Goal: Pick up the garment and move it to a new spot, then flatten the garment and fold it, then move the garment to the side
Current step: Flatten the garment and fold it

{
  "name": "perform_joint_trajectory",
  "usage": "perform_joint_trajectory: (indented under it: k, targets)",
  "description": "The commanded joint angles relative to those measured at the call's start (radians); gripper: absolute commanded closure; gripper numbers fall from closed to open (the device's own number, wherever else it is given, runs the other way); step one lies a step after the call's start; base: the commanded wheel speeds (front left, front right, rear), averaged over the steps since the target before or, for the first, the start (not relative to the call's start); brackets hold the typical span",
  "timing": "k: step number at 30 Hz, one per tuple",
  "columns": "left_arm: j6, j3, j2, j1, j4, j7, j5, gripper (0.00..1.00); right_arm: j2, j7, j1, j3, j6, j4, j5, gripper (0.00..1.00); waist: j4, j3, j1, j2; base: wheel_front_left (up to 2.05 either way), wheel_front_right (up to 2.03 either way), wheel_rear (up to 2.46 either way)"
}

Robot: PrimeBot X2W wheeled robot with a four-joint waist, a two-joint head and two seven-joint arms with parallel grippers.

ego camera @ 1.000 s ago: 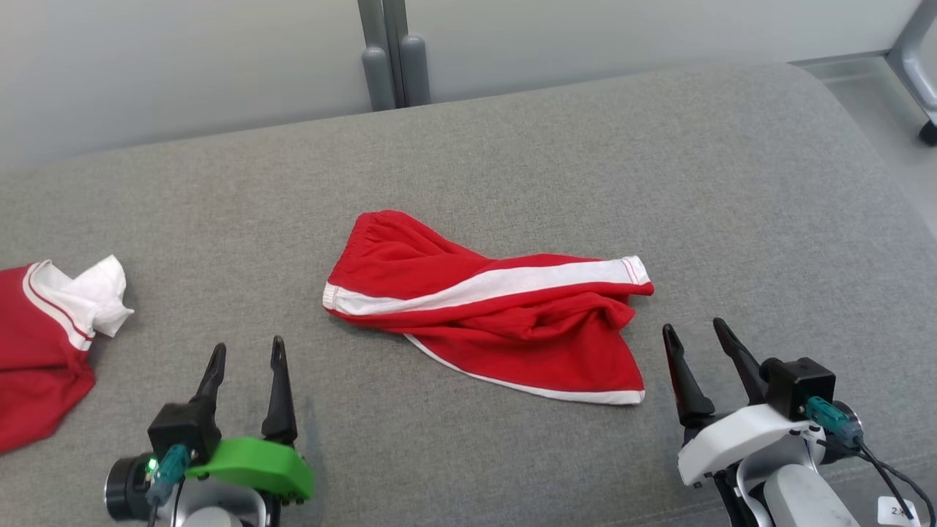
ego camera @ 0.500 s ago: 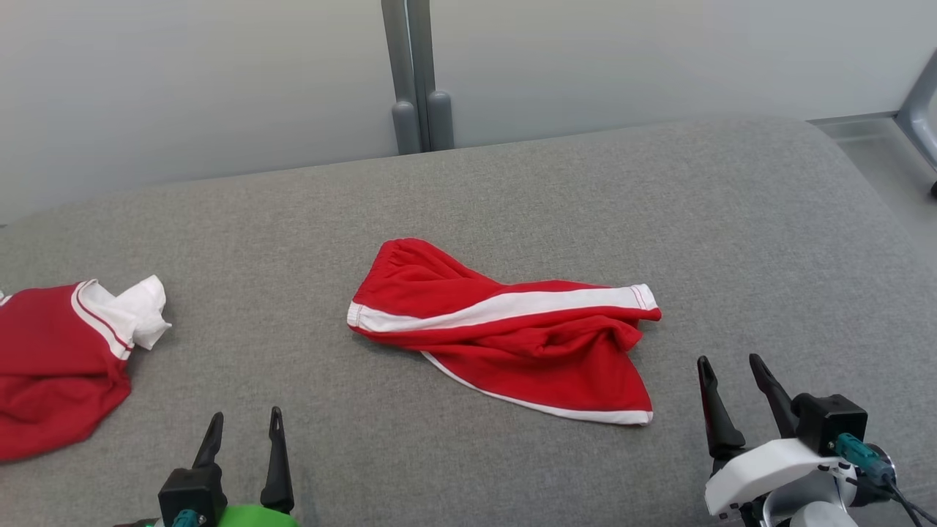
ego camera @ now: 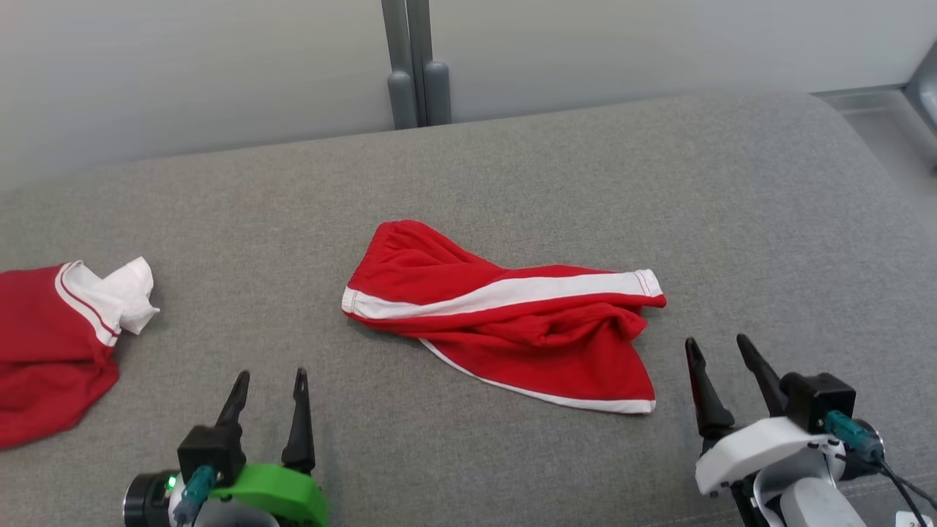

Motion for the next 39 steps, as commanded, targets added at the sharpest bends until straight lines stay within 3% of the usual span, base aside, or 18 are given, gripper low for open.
perform_joint_trajectory:
  k: [1, 16, 32, 33, 34, 36, 39]
  targets:
    - [-0.006, -0.007, 0.004, -0.04, 0.009, 0.0, -0.012, 0.0, -0.008, -0.001, -0.028, 0.004, -0.001, 0.0, 0.005, 0.0, 0.002, 0.046, 0.0, -0.0001, 0.0, 0.0, 0.0]
    - [-0.089, -0.065, 0.004, -0.343, 0.166, 0.0, -0.089, 0.0, -0.025, -0.001, -0.243, 0.022, -0.001, 0.053, 0.094, 0.0, -0.004, 0.246, 0.0, -0.0001, 0.0, 0.0, 0.0]
    - [-0.099, -0.166, 0.027, -0.444, 0.242, 0.0, -0.189, 0.0, -0.023, -0.001, -0.264, 0.037, -0.001, 0.041, 0.11, 0.0, -0.029, 0.3, 0.0, -0.0001, 0.0, 0.0, 0.0]
    - [-0.099, -0.171, 0.031, -0.444, 0.246, 0.0, -0.189, 0.1, -0.022, -0.001, -0.261, 0.036, -0.001, 0.038, 0.108, 0.0, -0.03, 0.3, 0.0, -0.0001, 0.0, 0.0, 0.0]
    - [-0.099, -0.174, 0.032, -0.445, 0.248, 0.0, -0.192, 0.52, -0.021, -0.001, -0.259, 0.033, -0.001, 0.035, 0.107, 0.0, -0.031, 0.301, 0.0, -0.0001, 0.0, 0.0, 0.0]
    - [-0.099, -0.182, 0.036, -0.446, 0.254, 0.0, -0.193, 1.0, -0.019, -0.001, -0.257, 0.029, -0.001, 0.035, 0.106, 0.0, -0.03, 0.302, 0.0, -0.0001, 0.0, 0.0, 0.0]
    - [-0.1, -0.184, 0.039, -0.448, 0.253, 0.0, -0.192, 1.0, -0.017, -0.001, -0.258, 0.027, -0.001, 0.036, 0.108, 0.0, -0.027, 0.304, 0.0, -0.0001, 0.0, 0.0, 0.0]
